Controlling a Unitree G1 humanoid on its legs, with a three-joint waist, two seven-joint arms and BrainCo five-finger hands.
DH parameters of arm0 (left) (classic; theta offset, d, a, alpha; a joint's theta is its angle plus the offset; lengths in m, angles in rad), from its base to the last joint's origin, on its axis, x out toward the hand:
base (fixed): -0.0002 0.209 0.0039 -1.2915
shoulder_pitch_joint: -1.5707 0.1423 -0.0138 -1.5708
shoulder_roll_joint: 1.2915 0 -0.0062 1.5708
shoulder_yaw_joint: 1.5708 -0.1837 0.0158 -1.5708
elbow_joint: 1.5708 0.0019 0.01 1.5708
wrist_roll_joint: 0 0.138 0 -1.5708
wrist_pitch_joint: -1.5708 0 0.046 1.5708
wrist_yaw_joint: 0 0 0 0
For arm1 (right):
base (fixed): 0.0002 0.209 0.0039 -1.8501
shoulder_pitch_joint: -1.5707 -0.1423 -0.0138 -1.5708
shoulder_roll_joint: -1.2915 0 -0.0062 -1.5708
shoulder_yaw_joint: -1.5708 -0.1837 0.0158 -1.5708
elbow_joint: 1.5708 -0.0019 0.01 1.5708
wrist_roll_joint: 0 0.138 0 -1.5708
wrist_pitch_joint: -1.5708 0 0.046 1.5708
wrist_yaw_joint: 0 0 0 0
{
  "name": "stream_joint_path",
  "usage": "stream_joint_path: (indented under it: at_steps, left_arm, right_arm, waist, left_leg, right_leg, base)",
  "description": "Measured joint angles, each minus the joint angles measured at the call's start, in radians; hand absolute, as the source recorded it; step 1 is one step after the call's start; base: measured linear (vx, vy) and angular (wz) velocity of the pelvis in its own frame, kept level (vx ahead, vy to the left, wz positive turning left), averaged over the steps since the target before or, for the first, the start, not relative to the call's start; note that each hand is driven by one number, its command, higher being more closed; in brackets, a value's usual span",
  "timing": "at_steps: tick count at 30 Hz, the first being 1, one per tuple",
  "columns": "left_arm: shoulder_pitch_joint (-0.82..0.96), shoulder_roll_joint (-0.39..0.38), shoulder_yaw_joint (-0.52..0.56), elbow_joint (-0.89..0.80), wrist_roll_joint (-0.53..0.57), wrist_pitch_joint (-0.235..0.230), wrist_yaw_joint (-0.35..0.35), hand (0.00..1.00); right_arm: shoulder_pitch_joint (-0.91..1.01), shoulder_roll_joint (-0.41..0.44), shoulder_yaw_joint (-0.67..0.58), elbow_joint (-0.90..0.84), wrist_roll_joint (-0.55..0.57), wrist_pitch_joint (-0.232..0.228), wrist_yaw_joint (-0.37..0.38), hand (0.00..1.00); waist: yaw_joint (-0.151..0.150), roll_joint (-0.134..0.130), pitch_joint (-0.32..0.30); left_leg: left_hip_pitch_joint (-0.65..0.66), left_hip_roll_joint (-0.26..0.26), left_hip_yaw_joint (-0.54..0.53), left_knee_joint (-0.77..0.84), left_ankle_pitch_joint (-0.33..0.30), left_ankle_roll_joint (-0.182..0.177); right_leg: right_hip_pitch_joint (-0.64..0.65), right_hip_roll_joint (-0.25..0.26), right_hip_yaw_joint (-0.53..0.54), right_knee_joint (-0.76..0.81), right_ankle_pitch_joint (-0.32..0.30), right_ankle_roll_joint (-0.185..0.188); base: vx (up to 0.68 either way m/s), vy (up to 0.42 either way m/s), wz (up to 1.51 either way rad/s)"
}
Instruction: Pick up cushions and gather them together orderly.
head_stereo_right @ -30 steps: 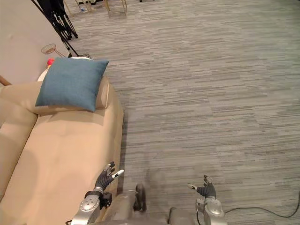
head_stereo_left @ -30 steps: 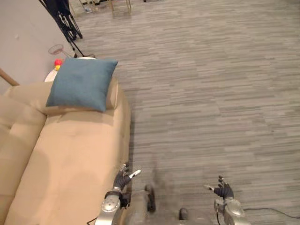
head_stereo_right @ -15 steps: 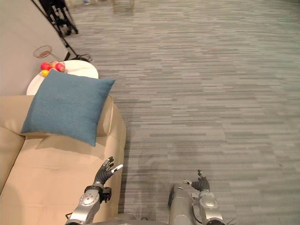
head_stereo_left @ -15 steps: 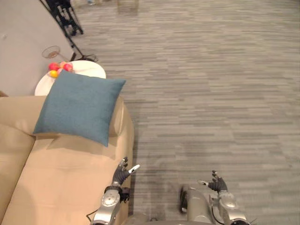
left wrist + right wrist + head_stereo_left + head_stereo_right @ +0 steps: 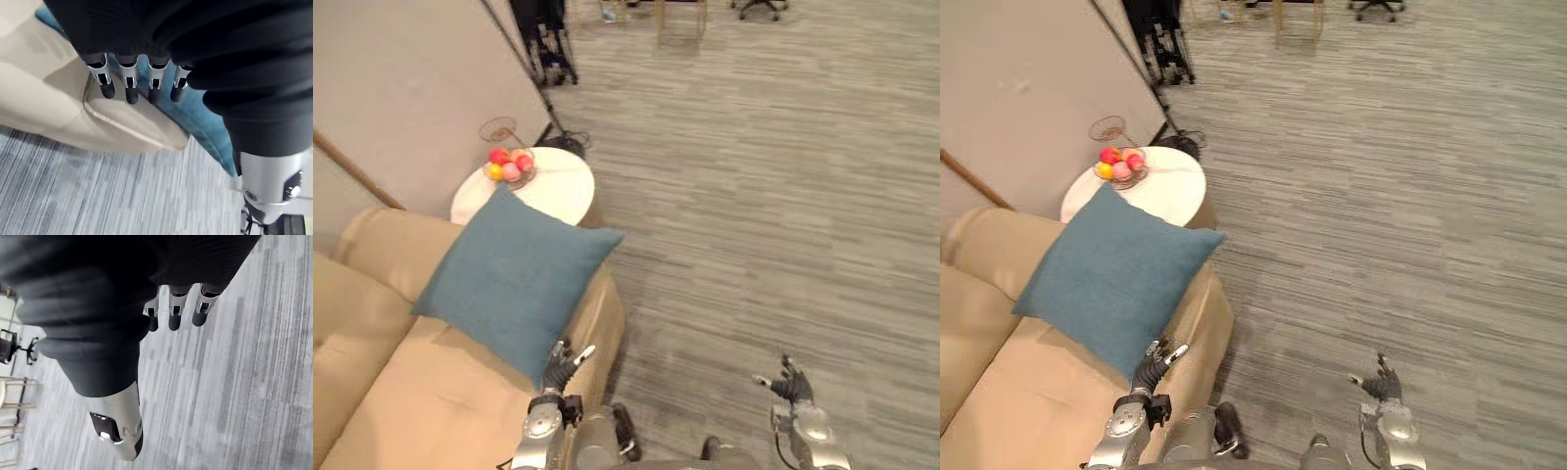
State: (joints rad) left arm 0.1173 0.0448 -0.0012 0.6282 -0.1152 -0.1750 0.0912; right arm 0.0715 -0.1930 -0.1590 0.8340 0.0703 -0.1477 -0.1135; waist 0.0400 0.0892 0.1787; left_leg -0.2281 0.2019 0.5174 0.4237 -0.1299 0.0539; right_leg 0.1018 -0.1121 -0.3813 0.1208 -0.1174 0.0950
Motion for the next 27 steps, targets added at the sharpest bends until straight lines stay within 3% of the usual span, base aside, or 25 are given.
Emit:
stream_joint_path:
  at_steps: [1,3,5,6,7,9,12,13,15,16,17,19,20,24,27]
  left_arm:
    - [0.013,0.008,0.02,0.0,-0.001,0.001,0.002,0.0]
    - [0.043,0.009,0.051,0.008,-0.003,0.007,0.003,0.0]
    - [0.071,0.005,0.049,0.009,-0.009,0.013,0.004,0.0]
    - [0.088,0.009,0.047,0.006,-0.009,0.013,0.003,0.0]
    - [0.09,0.014,0.047,0.005,-0.009,0.013,0.003,0.0]
    - [0.086,0.024,0.043,0.0,-0.009,0.014,0.004,0.0]
    - [0.079,0.035,0.043,-0.019,-0.009,0.013,0.004,0.0]
    - [0.077,0.035,0.042,-0.04,-0.009,0.012,0.004,0.0]
    - [0.065,0.037,0.042,-0.042,-0.01,0.01,0.004,0.0]
    - [0.061,0.038,0.038,-0.043,-0.01,0.01,0.004,0.0]
    - [0.06,0.04,0.039,-0.042,-0.01,0.01,0.004,0.0]
    - [0.069,0.017,0.036,-0.047,-0.009,0.009,0.006,0.0]
    - [0.071,0.011,0.035,-0.047,-0.009,0.009,0.006,0.0]
    - [0.054,0.001,0.033,-0.046,-0.009,0.01,0.003,0.0]
    - [0.051,0.021,0.033,-0.045,-0.009,0.01,0.005,0.0]
  right_arm:
    - [0.0,0.02,0.0,0.005,0.0,0.0,0.0,0.0]
    - [-0.015,0.026,-0.001,0.006,-0.002,0.0,0.0,0.0]
    - [-0.024,0.018,-0.006,0.018,-0.002,0.0,0.0,0.0]
    - [-0.02,0.015,-0.008,0.016,-0.002,0.0,0.0,0.0]
    - [-0.017,0.016,-0.008,0.016,-0.002,0.0,0.001,0.0]
    - [-0.002,0.017,-0.007,0.015,-0.002,0.0,0.002,0.0]
    - [-0.008,0.018,-0.006,-0.008,0.001,-0.003,0.003,0.0]
    - [0.005,0.021,-0.008,-0.027,0.012,-0.003,0.003,0.0]
    - [0.016,0.029,-0.01,-0.028,0.021,-0.004,0.002,0.0]
    - [0.043,0.046,-0.012,-0.032,0.03,-0.003,0.0,0.0]
    - [0.052,0.056,-0.013,-0.033,0.037,-0.003,0.0,0.0]
    - [0.074,0.079,-0.036,-0.053,0.047,-0.001,0.002,0.0]
    - [0.071,0.082,-0.037,-0.063,0.047,-0.001,0.002,0.0]
    - [0.058,0.089,-0.062,-0.11,0.057,-0.006,0.0,0.0]
    - [0.067,0.087,-0.105,-0.108,0.058,-0.006,-0.015,0.0]
  waist:
    - [0.004,-0.038,-0.004]
    - [0.006,-0.057,-0.004]
    - [0.004,-0.057,-0.004]
    - [-0.001,-0.066,-0.005]
    - [-0.002,-0.07,-0.007]
    - [0.001,-0.078,-0.011]
    - [0.0,-0.076,-0.014]
    - [-0.003,-0.076,-0.015]
    - [-0.002,-0.082,-0.019]
    - [-0.004,-0.11,-0.03]
    - [-0.003,-0.122,-0.034]
    - [0.006,-0.092,-0.053]
    - [0.004,-0.092,-0.053]
    - [-0.002,-0.087,-0.058]
    - [-0.004,-0.096,-0.074]
  left_leg:
    - [0.002,-0.049,0.002,-0.043,0.005,0.011]
    - [0.007,-0.117,-0.056,-0.076,-0.013,0.037]
    - [0.05,-0.162,-0.109,-0.109,-0.026,0.051]
    - [0.092,-0.197,-0.178,-0.125,-0.04,0.06]
    - [0.103,-0.21,-0.206,-0.124,-0.048,0.066]
    - [0.127,-0.227,-0.302,-0.1,-0.074,0.069]
    - [0.167,-0.237,-0.434,-0.11,-0.077,0.065]
    - [0.171,-0.239,-0.5,-0.105,-0.085,0.05]
    - [0.171,-0.244,-0.578,-0.081,-0.101,0.021]
    - [0.16,-0.262,-0.614,-0.052,-0.122,-0.01]
    - [0.159,-0.269,-0.62,-0.038,-0.132,-0.022]
    - [0.139,-0.212,-0.622,-0.002,-0.157,-0.055]
    - [0.132,-0.198,-0.621,-0.006,-0.159,-0.059]
    - [0.138,-0.103,-0.505,-0.095,-0.114,-0.117]
    - [0.141,-0.097,-0.475,-0.152,-0.066,-0.116]
  right_leg:
    - [0.001,-0.035,-0.036,0.012,-0.038,0.016]
    - [0.002,-0.079,-0.083,0.089,-0.072,0.028]
    - [-0.021,-0.141,-0.082,0.281,-0.084,0.047]
    - [-0.079,-0.207,-0.053,0.518,-0.055,0.055]
    - [-0.104,-0.224,-0.021,0.604,-0.042,0.059]
    - [-0.179,-0.185,0.108,0.727,-0.132,0.051]
    - [-0.284,-0.079,0.256,0.609,-0.18,0.029]
    - [-0.318,-0.019,0.351,0.498,-0.176,0.035]
    - [-0.323,0.03,0.477,0.331,-0.144,0.051]
    - [-0.314,0.015,0.504,0.228,-0.073,0.04]
    - [-0.311,0.002,0.496,0.232,-0.011,0.042]
    - [-0.282,0.013,0.392,0.252,-0.021,0.002]
    - [-0.282,0.018,0.374,0.248,-0.023,-0.001]
    - [-0.235,0.022,0.276,0.189,-0.013,-0.022]
    - [-0.207,0.012,0.243,0.128,0.007,-0.027]
  base:
    - [0.29,0.118,1.17]
    - [0.3,0.11,1.12]
    - [0.28,0.088,1.23]
    - [0.23,0.044,1.17]
    - [0.29,0.006,1.57]
    - [0.28,-0.039,1.42]
    - [0.26,-0.077,1.39]
    - [0.22,-0.131,1.37]
    - [0.21,-0.21,1.58]
    - [0.17,-0.255,1.62]
    - [0.2,-0.308,1.61]
    - [0.2,-0.287,1.14]
    - [0.13,-0.235,0.74]
    - [0.06,-0.206,0.6]
    - [0.02,-0.041,0.38]
